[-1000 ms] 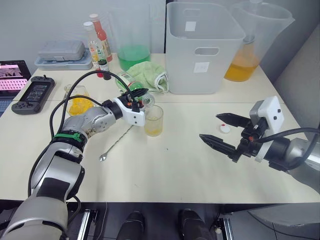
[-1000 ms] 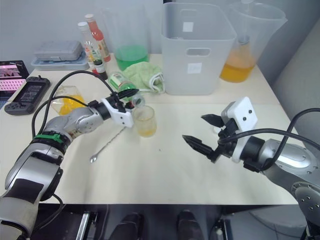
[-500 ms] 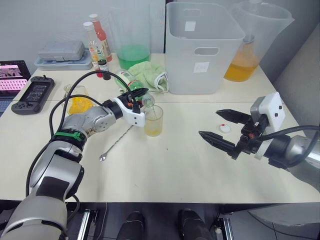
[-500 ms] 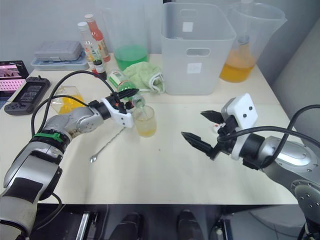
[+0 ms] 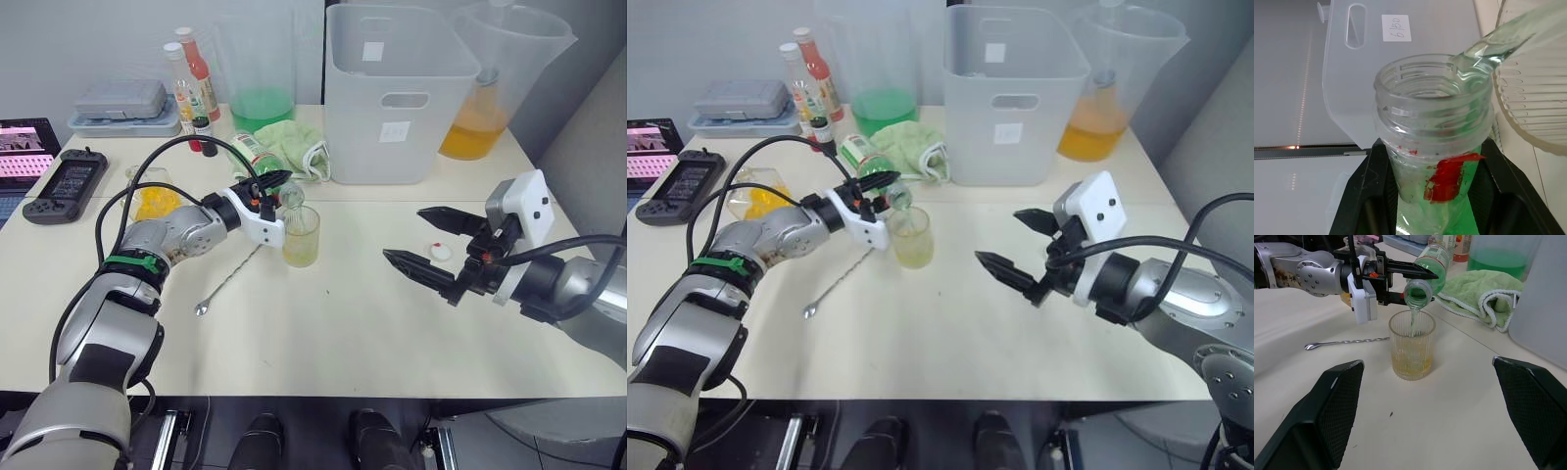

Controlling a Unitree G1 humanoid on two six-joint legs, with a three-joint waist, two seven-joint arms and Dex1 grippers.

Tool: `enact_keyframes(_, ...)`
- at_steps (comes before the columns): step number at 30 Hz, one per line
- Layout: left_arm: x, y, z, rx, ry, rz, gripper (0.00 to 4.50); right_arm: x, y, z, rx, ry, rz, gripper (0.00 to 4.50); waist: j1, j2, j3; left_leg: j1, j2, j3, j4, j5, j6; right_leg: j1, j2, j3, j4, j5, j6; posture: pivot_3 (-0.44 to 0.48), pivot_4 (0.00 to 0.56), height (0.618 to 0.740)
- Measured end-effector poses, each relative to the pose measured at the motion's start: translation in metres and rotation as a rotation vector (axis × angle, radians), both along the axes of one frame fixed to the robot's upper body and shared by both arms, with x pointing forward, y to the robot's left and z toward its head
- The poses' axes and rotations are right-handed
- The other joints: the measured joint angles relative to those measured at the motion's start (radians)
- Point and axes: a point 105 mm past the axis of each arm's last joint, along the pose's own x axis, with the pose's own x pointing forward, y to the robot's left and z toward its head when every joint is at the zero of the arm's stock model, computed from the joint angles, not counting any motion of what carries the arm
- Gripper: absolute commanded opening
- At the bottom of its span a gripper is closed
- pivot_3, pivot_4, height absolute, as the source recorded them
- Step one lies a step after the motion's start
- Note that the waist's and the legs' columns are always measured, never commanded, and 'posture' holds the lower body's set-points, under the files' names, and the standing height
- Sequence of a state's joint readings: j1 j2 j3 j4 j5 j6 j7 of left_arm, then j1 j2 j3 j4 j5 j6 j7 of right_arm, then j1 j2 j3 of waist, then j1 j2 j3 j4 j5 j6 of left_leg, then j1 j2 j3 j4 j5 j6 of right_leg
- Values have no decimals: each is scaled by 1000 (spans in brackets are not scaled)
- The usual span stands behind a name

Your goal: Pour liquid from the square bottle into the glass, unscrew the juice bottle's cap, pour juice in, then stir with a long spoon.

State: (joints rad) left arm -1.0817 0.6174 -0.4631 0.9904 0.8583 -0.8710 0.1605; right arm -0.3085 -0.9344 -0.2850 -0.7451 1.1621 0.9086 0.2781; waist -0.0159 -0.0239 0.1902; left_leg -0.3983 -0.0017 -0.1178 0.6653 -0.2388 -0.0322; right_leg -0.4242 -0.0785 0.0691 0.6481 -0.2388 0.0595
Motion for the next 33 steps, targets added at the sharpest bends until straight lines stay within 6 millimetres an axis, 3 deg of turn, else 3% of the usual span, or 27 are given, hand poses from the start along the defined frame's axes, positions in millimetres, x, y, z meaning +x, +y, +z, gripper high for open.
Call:
enact_keyframes(21,-2,0,7,-13,-3,-7,1517,0,2,-4,-1,25,22,4476,-1,0,0,0,0,0,1,0,0,0,0,0,0,0,0,0,150,740)
enact_keyframes(33,-1,6,-6,-194,259,18,1517,2,-1,-6,-10,30,32,4476,-3,0,0,0,0,0,2,0,0,0,0,0,1,0,0,0,150,740)
